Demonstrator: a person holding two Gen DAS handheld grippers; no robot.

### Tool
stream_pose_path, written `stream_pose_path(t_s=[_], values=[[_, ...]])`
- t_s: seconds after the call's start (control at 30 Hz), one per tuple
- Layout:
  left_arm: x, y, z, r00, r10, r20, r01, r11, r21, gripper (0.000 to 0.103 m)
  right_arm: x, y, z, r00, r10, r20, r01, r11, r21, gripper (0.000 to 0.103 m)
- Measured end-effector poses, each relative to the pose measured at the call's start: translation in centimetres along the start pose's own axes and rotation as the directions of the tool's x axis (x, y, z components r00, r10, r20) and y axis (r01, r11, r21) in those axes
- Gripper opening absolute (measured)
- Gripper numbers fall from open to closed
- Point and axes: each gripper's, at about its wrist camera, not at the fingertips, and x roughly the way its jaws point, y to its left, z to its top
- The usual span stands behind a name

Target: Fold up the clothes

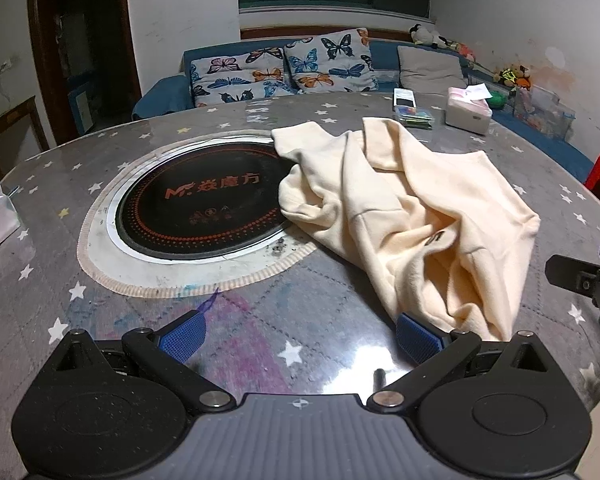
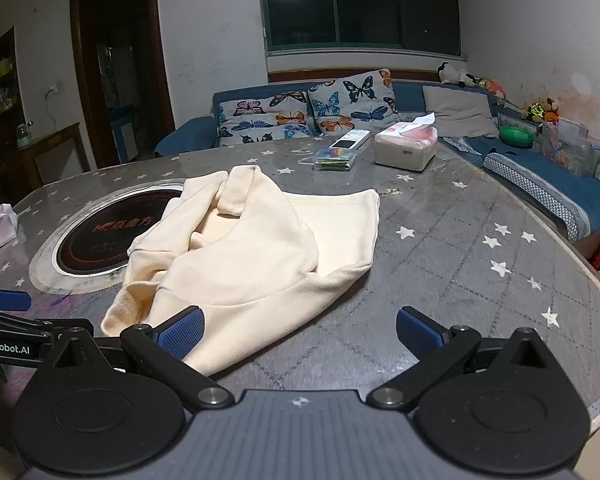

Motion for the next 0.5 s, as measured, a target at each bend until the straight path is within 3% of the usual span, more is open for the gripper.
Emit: stream_pose_path(t_s=[0.5], values=[[-1.4, -0.9, -1.4, 1.0, -0.006, -0.008, 0.007, 0.999, 0.034, 0.103, -1.5, 0.6, -1.3, 1.0, 0.008, -0.004, -0.008, 1.0, -0.006, 0.103]])
